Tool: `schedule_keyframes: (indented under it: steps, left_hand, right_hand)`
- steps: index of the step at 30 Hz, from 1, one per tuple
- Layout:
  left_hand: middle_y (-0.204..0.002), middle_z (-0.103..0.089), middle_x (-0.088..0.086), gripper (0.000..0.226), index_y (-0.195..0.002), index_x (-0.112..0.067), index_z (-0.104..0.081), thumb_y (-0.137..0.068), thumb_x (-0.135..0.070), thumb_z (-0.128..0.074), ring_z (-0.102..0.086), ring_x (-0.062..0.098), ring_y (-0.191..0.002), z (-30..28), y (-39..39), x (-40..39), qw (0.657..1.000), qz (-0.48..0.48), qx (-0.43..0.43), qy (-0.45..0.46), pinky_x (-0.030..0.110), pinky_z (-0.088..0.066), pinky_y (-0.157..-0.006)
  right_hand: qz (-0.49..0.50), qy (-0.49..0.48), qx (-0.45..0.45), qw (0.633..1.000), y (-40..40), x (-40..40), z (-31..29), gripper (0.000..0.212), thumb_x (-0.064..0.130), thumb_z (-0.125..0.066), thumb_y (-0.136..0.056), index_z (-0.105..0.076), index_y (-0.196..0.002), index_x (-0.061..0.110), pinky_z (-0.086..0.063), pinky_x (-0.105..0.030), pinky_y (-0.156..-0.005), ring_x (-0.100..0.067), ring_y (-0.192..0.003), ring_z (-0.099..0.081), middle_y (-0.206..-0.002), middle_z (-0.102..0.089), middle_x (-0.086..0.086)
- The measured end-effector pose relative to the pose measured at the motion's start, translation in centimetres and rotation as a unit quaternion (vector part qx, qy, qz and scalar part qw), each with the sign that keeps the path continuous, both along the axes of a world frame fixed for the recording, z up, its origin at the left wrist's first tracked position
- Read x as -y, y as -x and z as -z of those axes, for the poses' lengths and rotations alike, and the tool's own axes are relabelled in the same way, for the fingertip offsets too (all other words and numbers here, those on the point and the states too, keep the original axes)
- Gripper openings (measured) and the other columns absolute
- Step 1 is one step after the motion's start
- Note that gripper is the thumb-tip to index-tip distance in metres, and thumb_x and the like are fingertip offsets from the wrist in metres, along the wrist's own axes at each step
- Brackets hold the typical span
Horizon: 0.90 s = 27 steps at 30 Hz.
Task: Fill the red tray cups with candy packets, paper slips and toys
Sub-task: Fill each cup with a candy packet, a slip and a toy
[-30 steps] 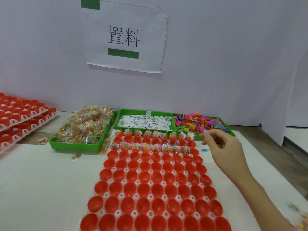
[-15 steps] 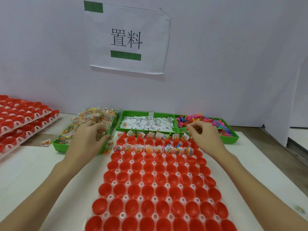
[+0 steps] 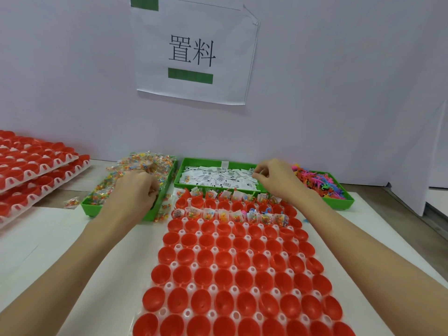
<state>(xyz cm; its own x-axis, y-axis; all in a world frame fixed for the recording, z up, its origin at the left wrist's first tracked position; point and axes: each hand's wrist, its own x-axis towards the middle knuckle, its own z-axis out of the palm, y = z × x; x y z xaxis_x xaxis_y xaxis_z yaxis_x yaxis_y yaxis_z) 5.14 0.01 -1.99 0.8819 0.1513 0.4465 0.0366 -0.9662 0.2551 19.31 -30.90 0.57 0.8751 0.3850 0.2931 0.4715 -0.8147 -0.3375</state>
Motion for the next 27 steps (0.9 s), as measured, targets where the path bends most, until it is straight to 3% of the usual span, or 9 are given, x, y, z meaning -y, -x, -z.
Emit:
schedule_keyframes:
  steps: [5,11,14,18,21,27]
  left_hand:
    - [-0.081,-0.064,0.008,0.011,-0.080,-0.005,-0.072,-0.083,0.004,-0.066,-0.057,0.029,-0.079,-0.2,0.2,-0.1,1.000,0.002,0.005,0.012,0.040,-0.047,-0.069]
    - [-0.086,-0.061,0.012,0.005,-0.084,0.000,-0.067,-0.089,-0.001,-0.065,-0.055,0.033,-0.088,-0.9,0.6,0.5,0.998,0.016,0.057,-0.016,0.039,-0.043,-0.077]
    - [-0.085,-0.065,0.008,0.006,-0.085,-0.004,-0.066,-0.089,-0.002,-0.063,-0.055,0.029,-0.089,-1.5,0.7,0.7,0.998,0.024,0.055,-0.007,0.041,-0.046,-0.086]
    - [-0.084,-0.069,0.005,0.005,-0.091,-0.007,-0.065,-0.092,-0.005,-0.060,-0.055,0.028,-0.096,-1.7,0.9,0.8,0.998,0.003,0.056,0.015,0.045,-0.049,-0.077]
    - [-0.084,-0.070,0.005,0.005,-0.095,-0.009,-0.064,-0.094,-0.010,-0.059,-0.056,0.029,-0.097,-1.7,0.9,0.8,0.999,-0.014,0.047,0.008,0.049,-0.052,-0.074]
    - [-0.080,-0.070,0.004,0.004,-0.095,-0.011,-0.062,-0.096,-0.009,-0.059,-0.061,0.028,-0.089,-1.3,0.9,0.7,0.997,-0.006,0.070,0.029,0.044,-0.051,-0.069]
  right_hand:
    - [0.000,0.050,-0.018,0.999,-1.3,-1.2,-1.0,0.017,0.018,-0.065,-0.099,-0.077,-0.107,0.009,-0.045,-0.025,-0.071,-0.004,-0.064,-0.054,-0.104,-0.075,-0.010]
    - [-0.020,0.064,-0.092,0.994,-1.3,-2.1,-0.7,0.016,0.019,-0.073,-0.094,-0.081,-0.103,0.010,-0.056,-0.032,-0.088,-0.019,-0.097,-0.070,-0.111,-0.076,-0.011]
    - [-0.014,0.090,-0.102,0.991,-1.3,-3.1,-0.3,0.023,0.028,-0.078,-0.090,-0.082,-0.099,0.008,-0.053,-0.029,-0.077,-0.017,-0.089,-0.069,-0.105,-0.078,-0.008]
    - [0.011,0.115,-0.097,0.989,-1.2,-4.3,-0.3,0.032,0.037,-0.081,-0.084,-0.081,-0.093,0.005,-0.054,-0.030,-0.076,-0.020,-0.090,-0.071,-0.097,-0.078,-0.007]
    - [0.015,0.129,-0.098,0.987,-1.2,-5.0,-0.4,0.030,0.031,-0.082,-0.085,-0.080,-0.091,0.002,-0.059,-0.038,-0.087,-0.023,-0.092,-0.072,-0.096,-0.077,-0.009]
    - [0.029,0.123,-0.116,0.985,-1.2,-5.1,-0.7,0.014,0.013,-0.079,-0.087,-0.080,-0.097,0.003,-0.058,-0.036,-0.092,-0.024,-0.101,-0.071,-0.103,-0.077,-0.010]
